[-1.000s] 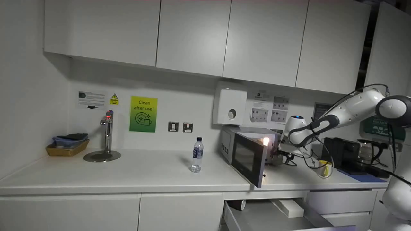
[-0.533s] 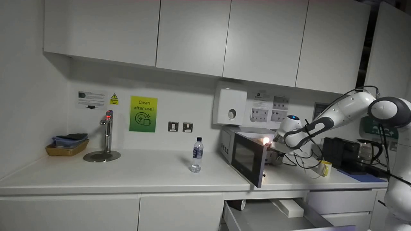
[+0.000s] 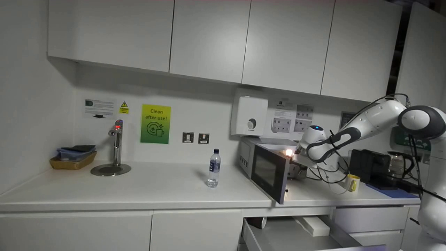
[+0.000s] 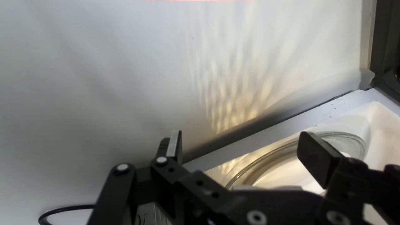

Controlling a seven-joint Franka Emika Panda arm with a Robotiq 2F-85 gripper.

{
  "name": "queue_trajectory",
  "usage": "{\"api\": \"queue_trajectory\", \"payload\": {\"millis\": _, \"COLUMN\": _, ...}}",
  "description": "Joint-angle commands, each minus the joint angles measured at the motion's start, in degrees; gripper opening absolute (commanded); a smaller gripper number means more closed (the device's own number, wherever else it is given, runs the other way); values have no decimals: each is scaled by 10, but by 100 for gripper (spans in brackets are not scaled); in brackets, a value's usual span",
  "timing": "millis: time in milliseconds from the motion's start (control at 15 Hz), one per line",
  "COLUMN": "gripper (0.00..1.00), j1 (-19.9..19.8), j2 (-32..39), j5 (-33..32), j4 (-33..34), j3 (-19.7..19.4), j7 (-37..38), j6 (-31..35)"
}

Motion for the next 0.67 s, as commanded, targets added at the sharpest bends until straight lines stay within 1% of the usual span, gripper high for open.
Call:
{"api": "queue_trajectory", "payload": {"millis": 0, "gripper": 100, "j1": 3, "j2": 7, "j5": -56, "j4": 4, "j3": -11, "j7": 72, "j6": 19}}
{"api": "queue_trajectory", "payload": {"millis": 67, "gripper": 100, "j1": 4, "j2": 12, "j5": -75, "j4": 7, "j3": -13, "j7": 102, "j6": 22}}
{"api": "queue_trajectory", "payload": {"millis": 333, "gripper": 100, "j1": 8, "j2": 28, "j5": -181, "j4": 24, "j3": -21, "j7": 274, "j6": 33}}
{"api": "queue_trajectory", "payload": {"millis": 600, "gripper": 100, "j1": 10, "j2": 52, "j5": -248, "j4": 46, "j3": -24, "j7": 425, "j6": 37}}
